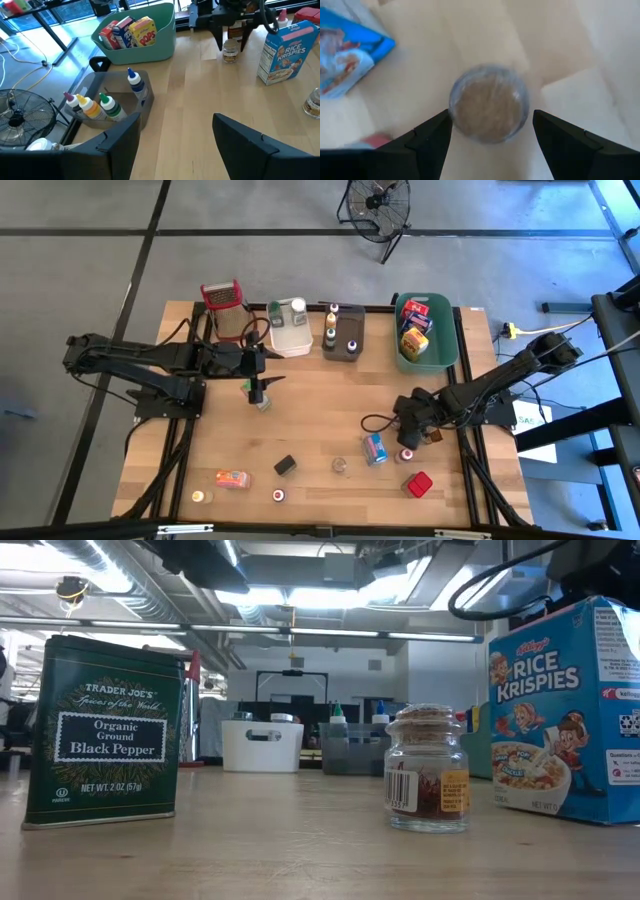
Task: Pick & Place Kitchen Items
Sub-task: Put the transparent seasoning into the white bin
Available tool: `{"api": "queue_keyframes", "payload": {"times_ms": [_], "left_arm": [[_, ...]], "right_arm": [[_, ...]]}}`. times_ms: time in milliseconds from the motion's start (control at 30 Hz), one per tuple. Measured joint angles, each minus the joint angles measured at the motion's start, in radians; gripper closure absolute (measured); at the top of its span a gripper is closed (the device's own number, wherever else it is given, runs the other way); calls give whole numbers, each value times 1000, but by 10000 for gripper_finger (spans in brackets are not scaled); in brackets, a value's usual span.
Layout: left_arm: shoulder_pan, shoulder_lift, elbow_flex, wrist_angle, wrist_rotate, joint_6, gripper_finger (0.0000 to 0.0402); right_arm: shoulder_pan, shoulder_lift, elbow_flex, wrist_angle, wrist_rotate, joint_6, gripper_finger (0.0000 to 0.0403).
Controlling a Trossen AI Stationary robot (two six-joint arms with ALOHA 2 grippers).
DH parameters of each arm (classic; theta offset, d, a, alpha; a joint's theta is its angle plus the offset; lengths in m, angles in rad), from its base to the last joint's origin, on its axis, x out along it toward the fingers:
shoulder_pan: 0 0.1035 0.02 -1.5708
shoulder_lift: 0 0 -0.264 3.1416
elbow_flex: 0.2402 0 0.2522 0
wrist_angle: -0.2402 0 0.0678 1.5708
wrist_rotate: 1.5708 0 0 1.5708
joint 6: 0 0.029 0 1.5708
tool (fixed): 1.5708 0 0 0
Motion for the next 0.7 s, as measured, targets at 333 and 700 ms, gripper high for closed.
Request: {"api": "queue_keyframes", "payload": {"times_ms": [333,700], "left_arm": [[0,0,0,0,0,0,160],[0,0,0,0,42,-3,160]], "right_arm": [[0,0,0,37,90,-58,123],[-23,0,0,36,51,-65,123]]}}
